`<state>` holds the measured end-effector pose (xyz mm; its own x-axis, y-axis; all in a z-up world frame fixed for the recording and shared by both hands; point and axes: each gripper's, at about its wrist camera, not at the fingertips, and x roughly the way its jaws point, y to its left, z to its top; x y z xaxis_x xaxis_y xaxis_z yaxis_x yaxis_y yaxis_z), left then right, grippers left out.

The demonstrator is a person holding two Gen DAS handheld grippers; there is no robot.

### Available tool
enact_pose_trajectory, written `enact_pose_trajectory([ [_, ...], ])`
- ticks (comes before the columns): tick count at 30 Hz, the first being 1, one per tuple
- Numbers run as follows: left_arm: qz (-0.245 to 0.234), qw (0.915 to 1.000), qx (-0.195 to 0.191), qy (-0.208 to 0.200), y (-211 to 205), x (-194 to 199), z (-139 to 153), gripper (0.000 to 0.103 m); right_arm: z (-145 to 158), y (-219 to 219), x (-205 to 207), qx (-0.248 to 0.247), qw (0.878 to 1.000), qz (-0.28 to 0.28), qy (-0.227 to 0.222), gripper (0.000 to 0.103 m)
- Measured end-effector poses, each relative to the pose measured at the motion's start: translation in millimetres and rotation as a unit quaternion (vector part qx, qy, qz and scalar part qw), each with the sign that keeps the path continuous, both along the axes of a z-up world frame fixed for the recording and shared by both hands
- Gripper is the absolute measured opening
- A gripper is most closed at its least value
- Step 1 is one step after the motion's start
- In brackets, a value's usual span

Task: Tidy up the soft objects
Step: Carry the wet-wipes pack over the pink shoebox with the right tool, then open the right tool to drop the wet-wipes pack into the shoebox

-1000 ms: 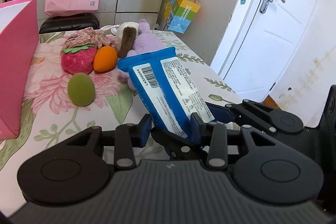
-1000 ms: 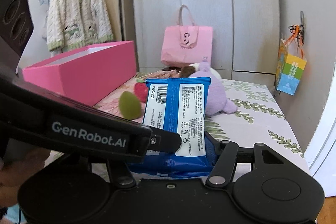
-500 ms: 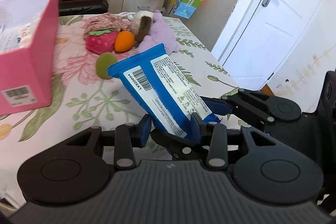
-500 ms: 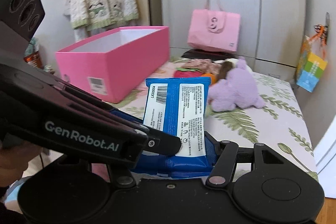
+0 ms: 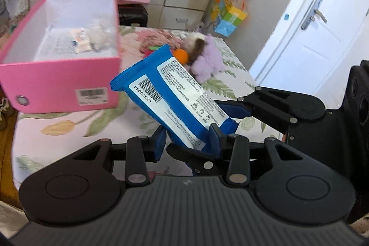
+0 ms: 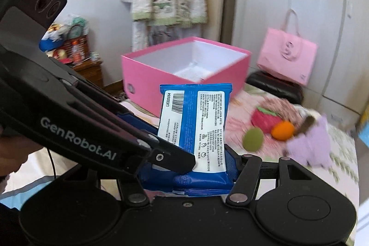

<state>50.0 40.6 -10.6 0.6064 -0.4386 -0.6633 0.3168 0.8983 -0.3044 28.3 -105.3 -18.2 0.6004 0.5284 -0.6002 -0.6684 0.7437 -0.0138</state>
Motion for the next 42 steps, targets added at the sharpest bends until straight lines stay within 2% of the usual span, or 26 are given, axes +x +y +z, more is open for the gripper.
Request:
enact_pose_trajectory([
  [8, 0.036, 0.9966, 0.018, -0.073, 35.0, -3.2, 32.1, 0.038, 27.5, 37.7, 16.8, 0.025, 0.998, 0.036, -0.039, 0.067],
  [15, 0.070, 0.9926, 0.020, -0.098, 68.7, 27.4, 48.6, 0.038, 39.5, 68.6, 57.5, 0.053, 0.996, 0.055, -0.043, 0.067],
  [22, 0.104, 0.9913, 0.002, -0.080, 103.9, 92.0, 49.6, 0.038, 36.2, 98.7, 123.9, 0.077, 0.996, 0.054, -0.001, 0.067],
  [26, 0.111, 0.9925, -0.014, -0.049, 117.0, 128.6, 38.5, 0.038, 24.3, 106.1, 160.8, 0.094, 0.993, 0.042, 0.058, 0.067],
  [33, 0.136, 0.9904, -0.016, -0.011, 128.2, 167.9, 12.5, 0.038, 1.3, 125.6, 196.4, 0.068, 0.992, 0.043, 0.095, 0.067],
  [42, 0.153, 0.9873, -0.035, 0.025, 150.0, 191.4, -10.1, 0.038, -13.8, 149.6, 233.7, 0.034, 0.988, 0.063, 0.136, 0.068],
])
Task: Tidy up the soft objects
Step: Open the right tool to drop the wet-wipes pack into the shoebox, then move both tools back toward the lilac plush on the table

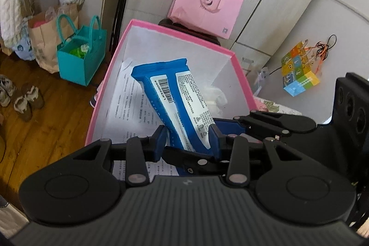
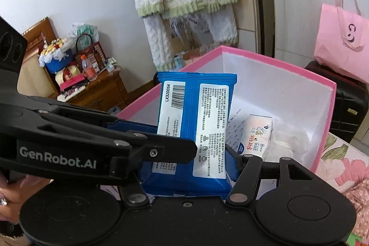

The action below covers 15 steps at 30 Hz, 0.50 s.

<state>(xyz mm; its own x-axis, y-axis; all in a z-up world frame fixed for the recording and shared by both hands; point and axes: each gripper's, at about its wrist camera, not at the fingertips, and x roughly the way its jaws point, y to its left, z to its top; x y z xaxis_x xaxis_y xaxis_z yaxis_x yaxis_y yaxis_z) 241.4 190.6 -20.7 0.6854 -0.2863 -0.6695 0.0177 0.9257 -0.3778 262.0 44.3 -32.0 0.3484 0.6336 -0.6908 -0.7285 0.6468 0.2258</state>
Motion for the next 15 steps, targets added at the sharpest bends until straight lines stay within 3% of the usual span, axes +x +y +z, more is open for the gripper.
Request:
enact_pose_trajectory([
  [6, 0.004, 0.9996, 0.028, 0.009, -4.7, 11.0, -4.1, 0.039, -5.3, 9.7, 8.9, -0.058, 0.998, 0.011, 0.010, 0.069],
  [9, 0.021, 0.9981, 0.057, -0.002, -6.5, 7.2, 1.0, 0.050, -1.9, 7.9, 8.0, -0.059, 0.998, 0.018, 0.009, 0.080],
  [15, 0.015, 0.9955, 0.087, -0.035, -4.9, -18.8, 24.7, 0.058, 14.6, -7.0, -8.1, -0.061, 0.998, 0.020, -0.027, 0.082],
])
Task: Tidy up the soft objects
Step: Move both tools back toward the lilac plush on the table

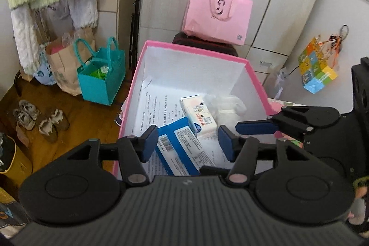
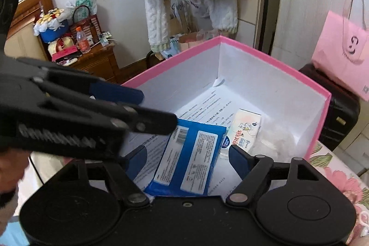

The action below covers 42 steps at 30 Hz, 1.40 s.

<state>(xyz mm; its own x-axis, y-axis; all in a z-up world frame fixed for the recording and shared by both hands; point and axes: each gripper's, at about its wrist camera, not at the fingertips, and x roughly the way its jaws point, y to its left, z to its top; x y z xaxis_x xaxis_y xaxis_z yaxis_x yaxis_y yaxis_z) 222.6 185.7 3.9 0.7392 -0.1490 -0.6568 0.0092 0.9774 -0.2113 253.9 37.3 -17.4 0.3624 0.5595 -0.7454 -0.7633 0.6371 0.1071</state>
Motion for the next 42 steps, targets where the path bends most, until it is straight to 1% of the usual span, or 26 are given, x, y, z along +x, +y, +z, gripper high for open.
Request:
enact_pose_trajectory([
  [6, -0.022, 0.9992, 0.021, -0.026, -7.6, -33.5, 27.3, 0.059, 22.5, -21.3, -26.3, 0.003, 1.000, 0.008, -0.022, 0.082],
  [9, -0.039, 0.9985, 0.019, -0.032, -13.3, -50.5, 37.8, 0.059, 36.0, -32.8, -39.7, 0.002, 0.999, 0.007, -0.034, 0.082],
  [18, -0.111, 0.9931, 0.016, -0.033, -40.7, -97.0, 54.1, 0.059, 74.4, -67.0, -89.1, -0.008, 0.996, 0.025, -0.088, 0.082],
  [24, -0.141, 0.9896, 0.011, -0.030, -60.0, -123.7, 59.1, 0.060, 90.6, -97.9, -119.0, -0.005, 0.994, 0.016, -0.111, 0.082],
  [27, -0.157, 0.9871, 0.012, -0.027, -72.4, -135.3, 59.7, 0.060, 96.7, -124.5, -131.6, 0.008, 0.992, -0.010, -0.122, 0.082],
  [30, -0.175, 0.9838, 0.023, -0.032, -87.0, -147.8, 59.8, 0.062, 102.1, -161.5, -143.0, 0.022, 0.989, -0.048, -0.138, 0.082],
  [33, -0.197, 0.9791, 0.030, -0.038, -103.2, -153.6, 54.9, 0.066, 103.8, -205.2, -152.3, 0.065, 0.982, -0.097, -0.150, 0.082],
  [37, -0.239, 0.9704, 0.027, -0.024, -128.6, -149.1, 42.0, 0.066, 90.9, -249.3, -154.0, 0.101, 0.975, -0.143, -0.135, 0.082],
  [42, -0.276, 0.9600, 0.046, -0.013, -158.6, -140.3, 27.0, 0.066, 63.7, -277.0, -148.9, 0.103, 0.973, -0.176, -0.111, 0.082],
])
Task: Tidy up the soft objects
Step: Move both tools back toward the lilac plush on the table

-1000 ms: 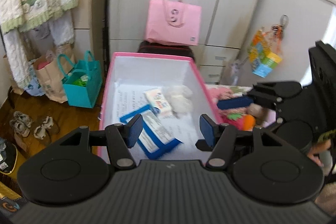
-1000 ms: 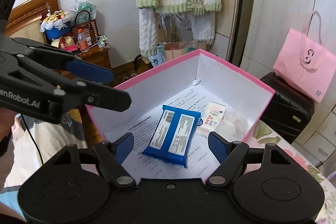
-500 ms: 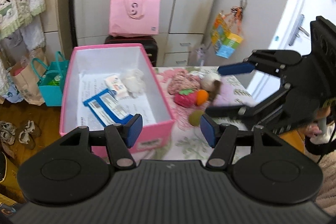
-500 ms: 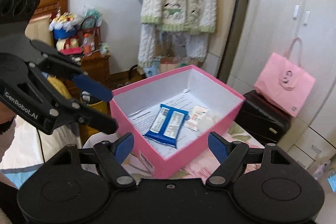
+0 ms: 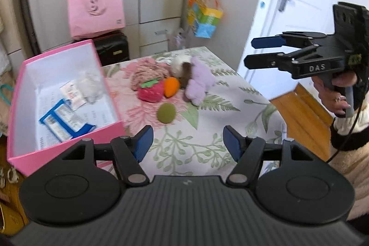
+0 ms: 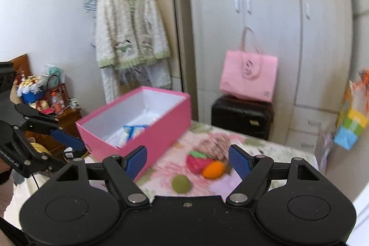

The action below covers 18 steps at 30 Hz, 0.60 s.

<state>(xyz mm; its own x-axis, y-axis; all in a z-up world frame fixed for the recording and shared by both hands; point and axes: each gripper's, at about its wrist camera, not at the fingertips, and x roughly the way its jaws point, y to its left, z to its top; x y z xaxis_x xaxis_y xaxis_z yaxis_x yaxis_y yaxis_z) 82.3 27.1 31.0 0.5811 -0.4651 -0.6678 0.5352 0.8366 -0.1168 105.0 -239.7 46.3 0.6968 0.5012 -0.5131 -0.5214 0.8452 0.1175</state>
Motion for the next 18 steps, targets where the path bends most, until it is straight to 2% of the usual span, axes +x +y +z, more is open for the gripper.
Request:
enact_pose_trajectory([
  [5, -0.015, 0.9999, 0.003, -0.004, -22.2, 9.4, -13.0, 0.066, -24.4, -13.4, 4.4, -0.001, 1.000, -0.002, 0.015, 0.082],
  [12, -0.021, 0.9995, -0.024, 0.009, -48.3, 38.6, -39.3, 0.066, -67.0, -27.7, 21.9, -0.034, 0.999, 0.011, 0.030, 0.082],
  [18, -0.024, 0.9990, -0.035, -0.017, -73.7, 63.4, -55.8, 0.066, -100.8, -27.3, 35.7, -0.096, 0.995, 0.016, -0.007, 0.082],
])
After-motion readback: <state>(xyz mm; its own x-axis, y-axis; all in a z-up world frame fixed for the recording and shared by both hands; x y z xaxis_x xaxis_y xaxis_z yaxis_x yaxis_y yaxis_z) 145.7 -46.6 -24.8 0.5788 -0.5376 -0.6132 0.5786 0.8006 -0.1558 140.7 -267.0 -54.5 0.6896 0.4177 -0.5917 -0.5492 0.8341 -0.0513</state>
